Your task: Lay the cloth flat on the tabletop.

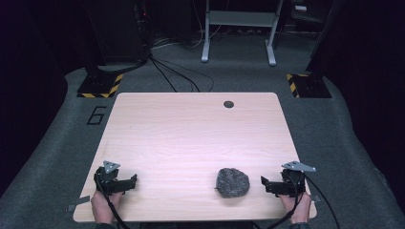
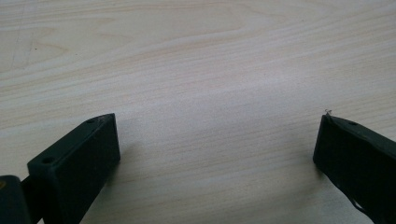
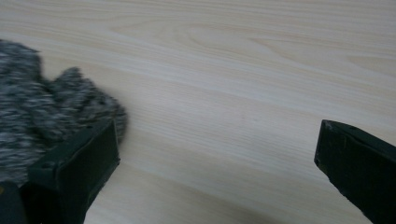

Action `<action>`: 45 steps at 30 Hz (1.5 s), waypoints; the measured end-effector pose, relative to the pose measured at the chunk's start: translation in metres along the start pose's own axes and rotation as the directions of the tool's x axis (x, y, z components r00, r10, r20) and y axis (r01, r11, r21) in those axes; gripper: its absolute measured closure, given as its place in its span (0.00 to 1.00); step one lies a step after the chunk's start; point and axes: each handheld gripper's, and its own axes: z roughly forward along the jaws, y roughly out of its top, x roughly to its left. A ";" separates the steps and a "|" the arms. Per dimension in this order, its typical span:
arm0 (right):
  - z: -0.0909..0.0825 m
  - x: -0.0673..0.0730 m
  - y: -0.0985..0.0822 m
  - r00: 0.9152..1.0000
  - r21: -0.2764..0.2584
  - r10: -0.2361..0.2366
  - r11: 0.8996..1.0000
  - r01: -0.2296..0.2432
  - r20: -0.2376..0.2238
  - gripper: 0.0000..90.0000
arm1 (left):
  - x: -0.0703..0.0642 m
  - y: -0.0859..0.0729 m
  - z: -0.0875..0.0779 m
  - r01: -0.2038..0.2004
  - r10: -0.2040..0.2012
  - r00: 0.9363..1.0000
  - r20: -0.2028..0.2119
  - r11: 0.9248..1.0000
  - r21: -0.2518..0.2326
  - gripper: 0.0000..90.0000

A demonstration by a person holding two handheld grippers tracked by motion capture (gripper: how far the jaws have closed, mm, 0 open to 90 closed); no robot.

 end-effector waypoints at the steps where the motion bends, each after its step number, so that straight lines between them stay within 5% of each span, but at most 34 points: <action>1: 0.000 0.000 0.000 1.000 0.000 0.000 1.000 0.000 0.000 0.00 | 0.000 0.000 0.000 0.000 0.000 1.000 0.000 1.000 0.000 0.00; 9: -0.006 0.034 0.012 0.992 -0.019 -0.063 0.998 0.061 -0.108 0.00 | 0.000 0.000 0.000 0.001 -0.001 1.000 -0.001 1.000 -0.001 0.00; 21: 0.014 0.084 0.016 0.964 0.026 -0.141 0.988 0.151 -0.226 0.01 | 0.000 0.000 0.000 0.002 -0.002 1.000 -0.002 1.000 -0.002 0.00; 26: 0.023 0.091 0.013 0.960 0.047 -0.155 0.984 0.170 -0.232 0.07 | 0.000 0.000 0.000 0.002 -0.002 1.000 -0.002 1.000 -0.002 0.00; 33: 0.034 0.094 0.007 0.968 0.084 -0.153 0.981 0.172 -0.197 0.19 | 0.000 0.000 0.000 0.002 -0.002 1.000 -0.002 1.000 -0.002 0.00; 36: 0.037 0.095 0.005 0.965 0.094 -0.190 0.973 0.209 -0.178 0.33 | 0.000 0.000 0.000 0.003 -0.003 1.000 -0.003 1.000 -0.002 0.00; 45: 0.039 0.095 0.000 0.965 0.074 -0.190 0.976 0.206 -0.179 0.63 | 0.000 0.000 0.000 0.001 -0.001 1.000 -0.003 1.000 -0.002 0.00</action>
